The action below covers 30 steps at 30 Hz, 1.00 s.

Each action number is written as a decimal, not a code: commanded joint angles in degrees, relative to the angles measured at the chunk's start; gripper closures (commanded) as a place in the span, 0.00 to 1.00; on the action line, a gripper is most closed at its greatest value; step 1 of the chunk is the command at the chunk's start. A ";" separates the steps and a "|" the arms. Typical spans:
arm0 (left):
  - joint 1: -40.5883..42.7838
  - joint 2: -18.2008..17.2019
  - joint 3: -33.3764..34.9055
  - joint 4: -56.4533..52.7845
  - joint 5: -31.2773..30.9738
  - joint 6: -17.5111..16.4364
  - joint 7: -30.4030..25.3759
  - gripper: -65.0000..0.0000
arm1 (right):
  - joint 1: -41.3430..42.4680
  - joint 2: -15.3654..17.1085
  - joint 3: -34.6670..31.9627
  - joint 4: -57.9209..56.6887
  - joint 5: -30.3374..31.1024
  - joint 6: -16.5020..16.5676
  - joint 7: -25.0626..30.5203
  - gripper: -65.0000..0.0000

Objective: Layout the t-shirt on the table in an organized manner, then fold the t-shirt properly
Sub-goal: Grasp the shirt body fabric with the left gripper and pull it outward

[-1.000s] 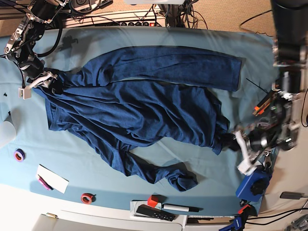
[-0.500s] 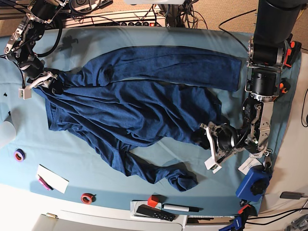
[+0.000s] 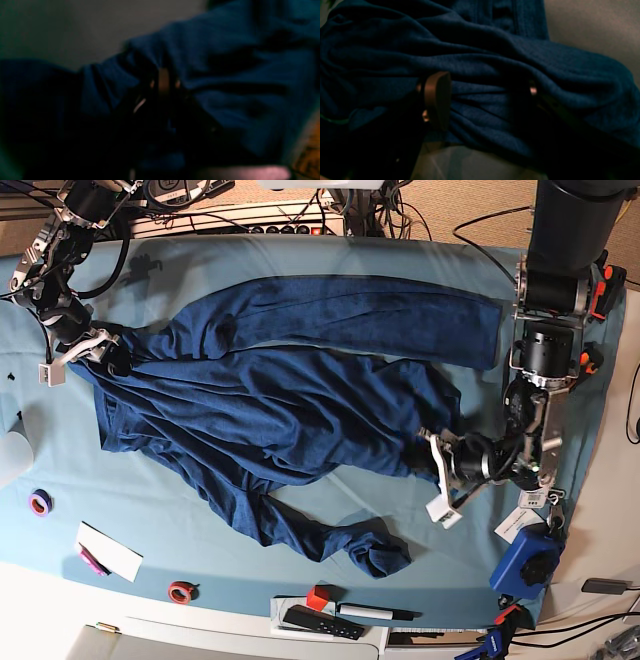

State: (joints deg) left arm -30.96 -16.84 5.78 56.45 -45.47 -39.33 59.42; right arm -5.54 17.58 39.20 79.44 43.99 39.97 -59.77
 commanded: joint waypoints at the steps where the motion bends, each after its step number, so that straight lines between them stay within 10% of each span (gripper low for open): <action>1: -1.92 -0.33 -0.31 1.68 -5.99 -0.67 2.19 1.00 | 0.48 1.01 0.17 0.68 0.59 0.03 0.22 0.43; 5: -1.92 -0.35 -0.31 3.23 -28.28 -0.67 20.58 1.00 | 0.48 1.01 0.17 0.68 0.59 0.03 0.22 0.43; 7: -1.90 -0.33 -0.31 3.30 -39.34 -0.67 20.58 1.00 | 0.48 1.01 0.17 0.68 0.57 0.03 0.22 0.43; 30: 16.65 -3.96 -0.28 3.76 -39.53 -0.67 20.58 1.00 | 0.48 1.01 0.17 0.68 1.44 0.03 0.28 0.43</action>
State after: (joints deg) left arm -14.44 -20.51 5.39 60.07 -85.60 -40.97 77.91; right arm -5.54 17.58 39.20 79.44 44.84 39.94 -59.96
